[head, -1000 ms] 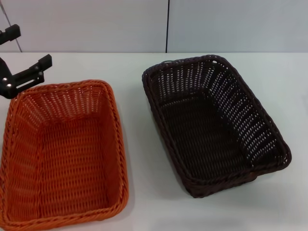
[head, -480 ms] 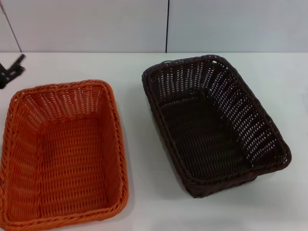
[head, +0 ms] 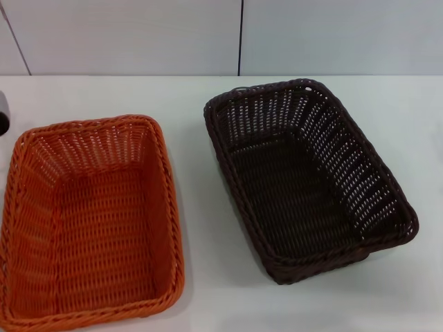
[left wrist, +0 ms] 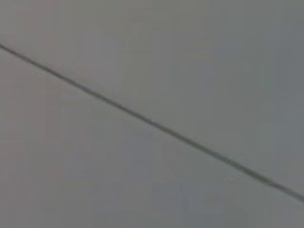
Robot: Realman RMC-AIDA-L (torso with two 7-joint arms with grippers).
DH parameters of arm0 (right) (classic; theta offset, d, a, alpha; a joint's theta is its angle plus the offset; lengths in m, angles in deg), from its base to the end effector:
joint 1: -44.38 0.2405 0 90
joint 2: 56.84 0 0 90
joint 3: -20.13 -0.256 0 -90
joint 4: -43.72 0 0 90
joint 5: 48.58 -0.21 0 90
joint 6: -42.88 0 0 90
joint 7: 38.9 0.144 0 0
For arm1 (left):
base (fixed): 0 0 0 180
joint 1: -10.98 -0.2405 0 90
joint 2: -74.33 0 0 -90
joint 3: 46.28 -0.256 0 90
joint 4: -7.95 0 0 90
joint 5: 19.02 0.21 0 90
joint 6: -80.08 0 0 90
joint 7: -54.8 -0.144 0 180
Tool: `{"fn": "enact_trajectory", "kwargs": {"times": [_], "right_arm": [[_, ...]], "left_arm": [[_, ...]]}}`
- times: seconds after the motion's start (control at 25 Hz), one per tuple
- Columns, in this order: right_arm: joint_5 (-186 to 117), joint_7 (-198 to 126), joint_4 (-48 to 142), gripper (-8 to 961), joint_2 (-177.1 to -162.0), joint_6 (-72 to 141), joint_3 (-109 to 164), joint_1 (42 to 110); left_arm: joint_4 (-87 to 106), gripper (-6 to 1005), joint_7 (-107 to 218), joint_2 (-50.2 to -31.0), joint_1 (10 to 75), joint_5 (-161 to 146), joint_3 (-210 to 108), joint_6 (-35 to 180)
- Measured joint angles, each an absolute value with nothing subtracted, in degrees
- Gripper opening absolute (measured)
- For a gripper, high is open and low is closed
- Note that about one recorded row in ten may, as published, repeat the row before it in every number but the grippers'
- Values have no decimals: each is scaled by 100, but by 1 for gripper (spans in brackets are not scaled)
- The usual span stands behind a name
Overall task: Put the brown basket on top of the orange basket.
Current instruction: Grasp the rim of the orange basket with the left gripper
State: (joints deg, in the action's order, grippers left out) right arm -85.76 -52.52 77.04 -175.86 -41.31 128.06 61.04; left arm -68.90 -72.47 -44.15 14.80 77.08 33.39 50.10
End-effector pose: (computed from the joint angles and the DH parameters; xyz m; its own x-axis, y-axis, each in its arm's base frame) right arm 0.2588 0.3225 0.0688 0.6796 0.5889 -0.4375 -0.6277 0.1581 -0.7622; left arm -0.2680 0.3539 0.0959 0.9140 0.2856 -0.2883 -0.3376 0.1412 -0.9306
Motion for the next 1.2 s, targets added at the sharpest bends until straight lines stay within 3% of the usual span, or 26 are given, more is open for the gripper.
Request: {"fn": "enact_trajectory", "kwargs": {"times": [0.24, 0.4, 0.48, 0.6, 0.84, 0.88, 1.2], "right_arm": [[-8576, -5347, 7729, 793, -17584, -4122, 12805, 6125], [-8576, -5402, 7754, 793, -17584, -4122, 12806, 6125], [-8576, -5402, 7766, 793, -17584, -4122, 12806, 6130], [-8576, -5402, 7773, 792, -17584, -4122, 12806, 6134], [-8576, -5402, 7779, 793, -17584, -4122, 12806, 6155], [-8576, -5402, 7779, 793, -17584, -4123, 12807, 6166], [-8576, -5402, 7725, 792, -17584, -4123, 12806, 6214]], "left_arm": [[-6150, 687, -4112, -4414, 1676, 9586, 3066, 3286], [-6092, 682, -3415, -4405, 1673, 9708, 3069, 3123], [-6074, 680, -546, -4365, 1536, 9825, 3236, 3110], [-6137, 676, 447, -4351, 1463, 9826, 3384, 3392], [-7089, 669, 2368, -4254, 1167, 9878, 4314, 6604], [-7457, 668, 2375, -4307, 1144, 9881, 4834, 7976], [-8602, 659, 2445, -4364, 1093, 9887, 6167, 11466]]}}
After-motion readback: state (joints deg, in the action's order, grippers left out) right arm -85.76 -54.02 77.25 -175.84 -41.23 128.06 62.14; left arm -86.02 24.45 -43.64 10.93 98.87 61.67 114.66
